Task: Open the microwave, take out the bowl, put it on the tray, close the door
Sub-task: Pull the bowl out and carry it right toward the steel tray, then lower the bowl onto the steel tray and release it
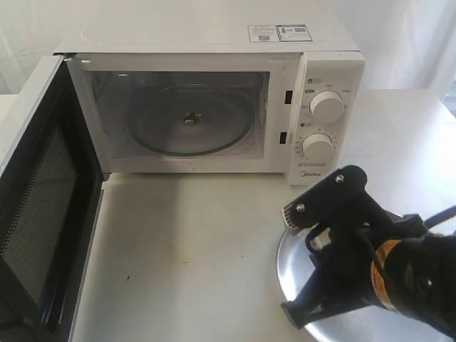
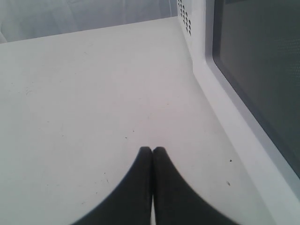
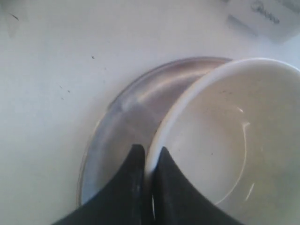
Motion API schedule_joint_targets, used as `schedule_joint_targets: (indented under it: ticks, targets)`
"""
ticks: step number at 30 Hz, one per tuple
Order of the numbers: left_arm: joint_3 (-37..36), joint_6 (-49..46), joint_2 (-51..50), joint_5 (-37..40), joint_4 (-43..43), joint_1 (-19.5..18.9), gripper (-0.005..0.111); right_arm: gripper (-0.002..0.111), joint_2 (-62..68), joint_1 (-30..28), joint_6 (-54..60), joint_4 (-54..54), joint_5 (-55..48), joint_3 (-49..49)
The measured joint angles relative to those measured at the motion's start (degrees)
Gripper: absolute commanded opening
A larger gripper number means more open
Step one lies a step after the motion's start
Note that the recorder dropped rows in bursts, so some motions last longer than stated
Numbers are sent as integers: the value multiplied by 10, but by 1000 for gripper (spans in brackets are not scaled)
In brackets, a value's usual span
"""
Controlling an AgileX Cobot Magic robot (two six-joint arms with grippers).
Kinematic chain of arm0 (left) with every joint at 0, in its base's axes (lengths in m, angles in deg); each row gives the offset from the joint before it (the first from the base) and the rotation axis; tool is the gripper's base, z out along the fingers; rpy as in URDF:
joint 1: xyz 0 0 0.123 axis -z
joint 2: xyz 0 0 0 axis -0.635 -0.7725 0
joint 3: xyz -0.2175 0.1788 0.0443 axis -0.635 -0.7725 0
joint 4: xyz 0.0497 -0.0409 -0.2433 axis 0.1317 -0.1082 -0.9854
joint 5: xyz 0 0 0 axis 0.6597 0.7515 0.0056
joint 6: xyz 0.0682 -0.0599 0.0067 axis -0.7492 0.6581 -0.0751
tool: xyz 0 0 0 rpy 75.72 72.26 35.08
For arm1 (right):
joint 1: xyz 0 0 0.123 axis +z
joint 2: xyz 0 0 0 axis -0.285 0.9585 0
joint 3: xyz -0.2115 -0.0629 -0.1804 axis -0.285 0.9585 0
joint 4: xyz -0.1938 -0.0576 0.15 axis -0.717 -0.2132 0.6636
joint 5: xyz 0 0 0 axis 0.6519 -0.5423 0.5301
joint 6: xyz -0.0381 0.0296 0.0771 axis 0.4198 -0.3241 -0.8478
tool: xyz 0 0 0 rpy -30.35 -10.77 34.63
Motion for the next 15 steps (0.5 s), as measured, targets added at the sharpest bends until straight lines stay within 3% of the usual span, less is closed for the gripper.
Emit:
schedule_joint_targets:
  ticks: [12, 15]
  targets:
    - [0, 0, 0, 0, 0, 0, 0, 0, 43, 0, -68, -27, -28, 41]
    - [0, 0, 0, 0, 0, 0, 0, 8, 61, 0, -67, -29, -23, 41]
